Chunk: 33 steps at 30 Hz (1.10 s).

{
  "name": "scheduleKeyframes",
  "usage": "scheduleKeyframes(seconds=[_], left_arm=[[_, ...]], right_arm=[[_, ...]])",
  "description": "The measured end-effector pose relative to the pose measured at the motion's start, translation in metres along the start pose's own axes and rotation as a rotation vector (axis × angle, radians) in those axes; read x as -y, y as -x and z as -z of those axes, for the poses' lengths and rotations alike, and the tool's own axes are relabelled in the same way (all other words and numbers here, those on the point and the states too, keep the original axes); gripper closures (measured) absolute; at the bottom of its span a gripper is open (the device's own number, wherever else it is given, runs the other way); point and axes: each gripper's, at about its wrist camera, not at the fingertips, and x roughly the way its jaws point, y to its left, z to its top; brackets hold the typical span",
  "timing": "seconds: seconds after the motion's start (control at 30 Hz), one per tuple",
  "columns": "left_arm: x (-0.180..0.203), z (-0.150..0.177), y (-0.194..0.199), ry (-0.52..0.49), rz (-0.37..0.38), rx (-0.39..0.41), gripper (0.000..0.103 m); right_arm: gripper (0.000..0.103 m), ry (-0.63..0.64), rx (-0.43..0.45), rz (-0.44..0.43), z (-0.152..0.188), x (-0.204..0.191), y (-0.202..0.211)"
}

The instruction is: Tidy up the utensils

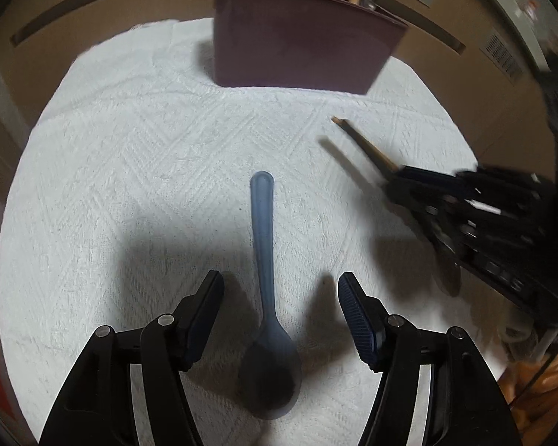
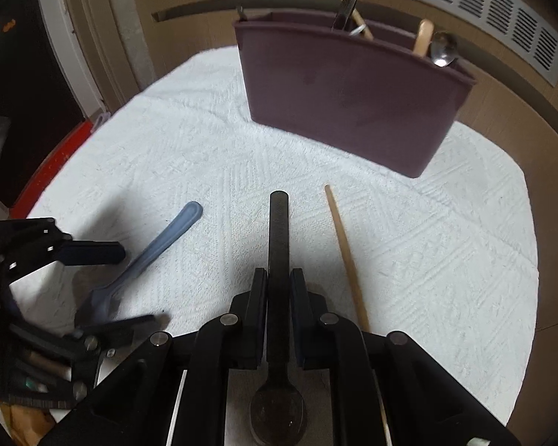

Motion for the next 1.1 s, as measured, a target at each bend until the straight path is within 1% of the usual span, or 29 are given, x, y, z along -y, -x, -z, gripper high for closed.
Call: scheduleKeyframes(seconds=[0.03,0.1,0.17,0.23,0.3,0.4,0.5,0.57,0.7,0.73,0.8,0.9,0.97,1.0,1.03,1.1], left_arm=[[-0.002,-0.004,0.002,0.009,-0.002,0.005,0.039],[-0.001,-0.011,0.003,-0.006,-0.037,0.017,0.040],[0.003,-0.022,0.001,-0.038,-0.074,0.011,0.046],[0.008,-0.033,-0.005,-0.068,-0.109,-0.003,0.059],[0.013,-0.042,-0.013,-0.095,-0.143,-0.020,0.065],[0.013,-0.052,-0.021,-0.114,-0.190,-0.037,0.066],[0.010,-0.058,-0.029,-0.113,-0.201,-0.063,0.068],[0.010,-0.059,-0.032,-0.110,-0.196,-0.070,0.070],[0.012,-0.059,-0.032,-0.122,-0.195,-0.070,0.077],[0.014,-0.058,-0.032,-0.127,-0.199,-0.058,0.083],[0.020,-0.054,-0.032,-0.152,-0.212,-0.026,0.088],[0.028,-0.044,-0.028,-0.169,-0.250,0.060,0.088],[0.028,-0.033,-0.020,-0.151,-0.306,0.130,0.088],[0.027,-0.026,-0.013,-0.134,-0.312,0.175,0.088],[0.025,-0.021,-0.006,-0.103,-0.288,0.208,0.088],[0.019,-0.013,0.008,-0.034,-0.227,0.244,0.088]], right_arm=[[0.091,-0.009,0.020,-0.008,0.002,0.004,0.008],[0.091,-0.027,0.054,-0.016,0.006,0.014,0.023],[0.091,-0.043,0.080,-0.018,0.010,0.022,0.034],[0.091,-0.060,0.100,-0.022,0.013,0.029,0.041],[0.091,-0.075,0.115,-0.021,0.017,0.036,0.048],[0.091,-0.091,0.133,-0.025,0.023,0.041,0.056],[0.091,-0.096,0.145,-0.032,0.028,0.044,0.058],[0.091,-0.100,0.152,-0.039,0.031,0.048,0.062],[0.091,-0.108,0.159,-0.044,0.032,0.049,0.063],[0.091,-0.109,0.161,-0.046,0.031,0.049,0.063],[0.091,-0.109,0.163,-0.050,0.031,0.047,0.063],[0.091,-0.110,0.165,-0.055,0.031,0.044,0.066],[0.091,-0.107,0.173,-0.053,0.032,0.041,0.071],[0.091,-0.105,0.179,-0.053,0.032,0.040,0.074],[0.091,-0.104,0.184,-0.053,0.033,0.039,0.077],[0.091,-0.099,0.191,-0.051,0.034,0.037,0.082]])
